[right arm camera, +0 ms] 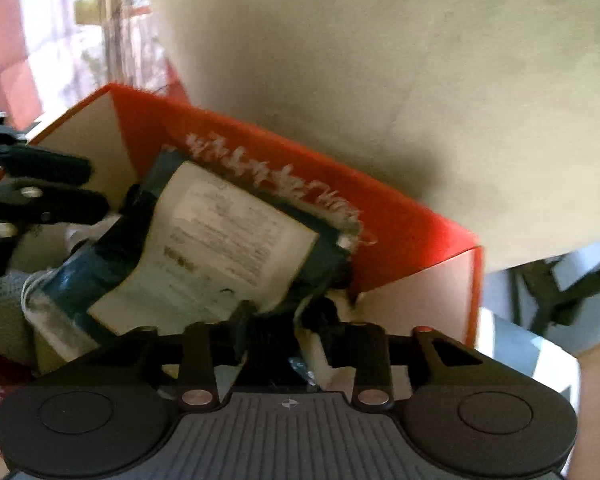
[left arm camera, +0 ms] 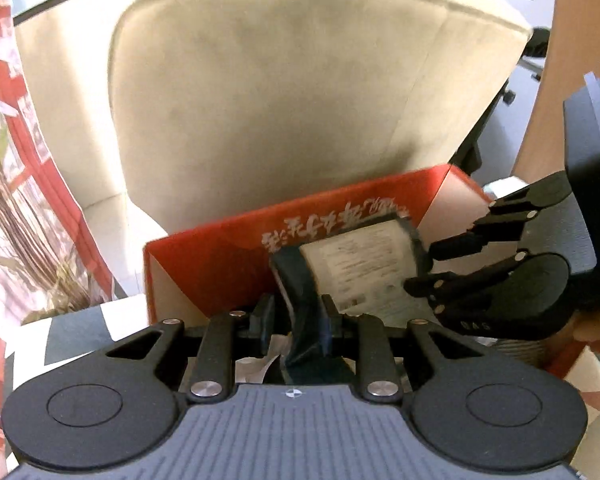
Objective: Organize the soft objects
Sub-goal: 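Open both grippers to release the dark bag in the box, then withdraw both grippers toward the white surgical mask bag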
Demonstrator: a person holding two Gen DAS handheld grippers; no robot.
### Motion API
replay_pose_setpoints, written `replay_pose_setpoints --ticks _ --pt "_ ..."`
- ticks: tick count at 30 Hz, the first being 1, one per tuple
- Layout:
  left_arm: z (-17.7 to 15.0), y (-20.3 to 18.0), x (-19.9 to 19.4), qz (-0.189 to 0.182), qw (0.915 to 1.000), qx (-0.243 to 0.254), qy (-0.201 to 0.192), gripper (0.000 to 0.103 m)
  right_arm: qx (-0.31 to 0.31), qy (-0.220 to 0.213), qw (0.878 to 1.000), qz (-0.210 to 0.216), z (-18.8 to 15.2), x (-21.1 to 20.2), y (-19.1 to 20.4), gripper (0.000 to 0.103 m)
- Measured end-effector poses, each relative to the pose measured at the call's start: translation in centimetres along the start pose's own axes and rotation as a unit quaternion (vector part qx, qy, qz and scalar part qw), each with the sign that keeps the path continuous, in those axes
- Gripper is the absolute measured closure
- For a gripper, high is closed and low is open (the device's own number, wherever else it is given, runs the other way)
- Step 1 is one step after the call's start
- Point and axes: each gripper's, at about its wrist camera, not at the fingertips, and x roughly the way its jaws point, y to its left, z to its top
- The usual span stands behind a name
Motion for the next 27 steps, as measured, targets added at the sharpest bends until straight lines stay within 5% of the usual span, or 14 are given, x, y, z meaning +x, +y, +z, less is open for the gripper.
replay_pose_setpoints --ticks 6,12,22,27 --pt "-1.3 0.0 -4.2 0.003 0.9991 -0.013 -0.040 0.069 0.007 -0.081 0.997 -0.009 -0.9 -4.3 -0.1 0.068" --pt "-3.7 -0.2 -7.8 0.011 0.9968 -0.029 -0.073 0.049 0.059 -0.170 0.984 0.009 -3.0 -8.8 -1.6 0.053" --pt "-9.2 -0.9 -12.0 0.013 0.9949 -0.052 -0.085 0.049 0.116 -0.256 0.959 0.027 -9.9 -13.9 -2.0 0.015" --pt "-12.2 -1.3 -12.5 0.008 0.9949 -0.065 -0.077 0.049 0.131 -0.266 0.955 0.033 -13.5 -14.5 -1.2 0.010"
